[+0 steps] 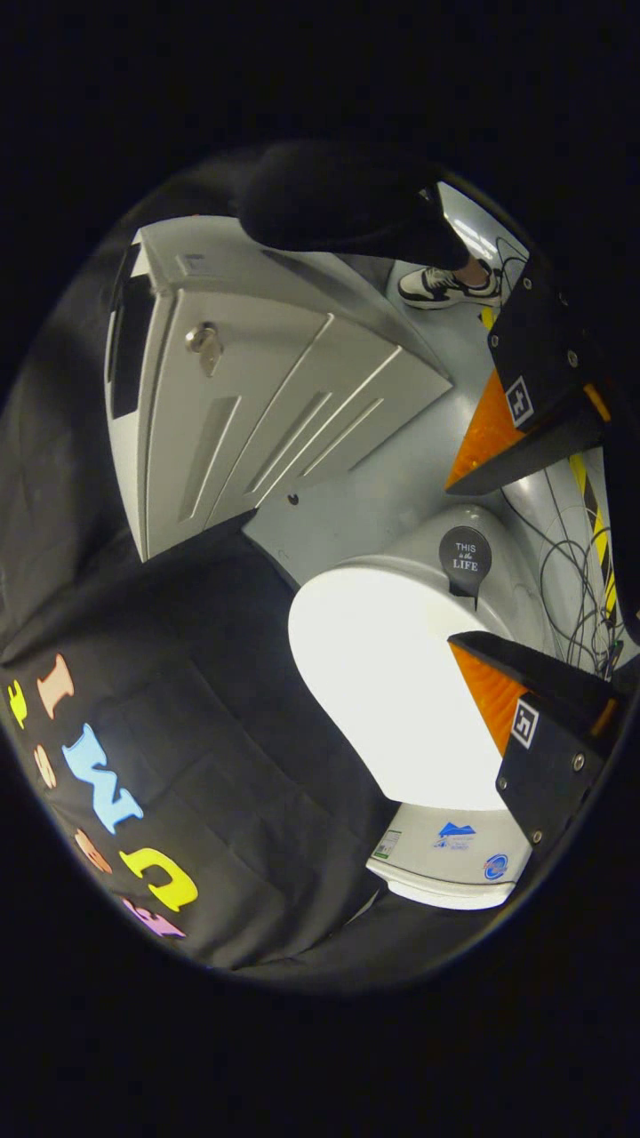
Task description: Open the toilet lid.
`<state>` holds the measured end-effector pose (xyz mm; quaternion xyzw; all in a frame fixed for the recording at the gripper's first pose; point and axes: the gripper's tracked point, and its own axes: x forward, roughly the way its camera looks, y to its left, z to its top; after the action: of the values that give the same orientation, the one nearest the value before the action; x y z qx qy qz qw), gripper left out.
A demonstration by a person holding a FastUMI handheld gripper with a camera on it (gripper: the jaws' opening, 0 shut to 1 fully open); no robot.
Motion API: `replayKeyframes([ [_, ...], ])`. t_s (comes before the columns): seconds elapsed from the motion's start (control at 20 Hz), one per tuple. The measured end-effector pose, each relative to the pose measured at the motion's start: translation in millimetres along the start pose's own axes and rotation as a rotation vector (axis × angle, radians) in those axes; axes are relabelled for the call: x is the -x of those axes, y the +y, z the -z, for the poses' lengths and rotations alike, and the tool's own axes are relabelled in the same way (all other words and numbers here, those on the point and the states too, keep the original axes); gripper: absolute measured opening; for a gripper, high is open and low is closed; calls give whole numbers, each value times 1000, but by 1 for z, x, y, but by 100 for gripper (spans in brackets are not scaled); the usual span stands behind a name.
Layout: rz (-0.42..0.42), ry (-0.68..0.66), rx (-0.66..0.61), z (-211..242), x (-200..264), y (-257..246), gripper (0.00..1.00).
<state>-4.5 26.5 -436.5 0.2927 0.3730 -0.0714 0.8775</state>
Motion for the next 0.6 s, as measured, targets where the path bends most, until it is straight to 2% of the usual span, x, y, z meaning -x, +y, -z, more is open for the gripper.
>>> replayKeyframes([
  [0.15,-18,33,-32,11,-10,-5,94],
  [0.25,-18,37,-88,16,-19,-11,89],
  [0.45,-95,17,-200,11,-37,-8,81],
  [0.6,-151,45,-266,17,-47,-7,63],
])
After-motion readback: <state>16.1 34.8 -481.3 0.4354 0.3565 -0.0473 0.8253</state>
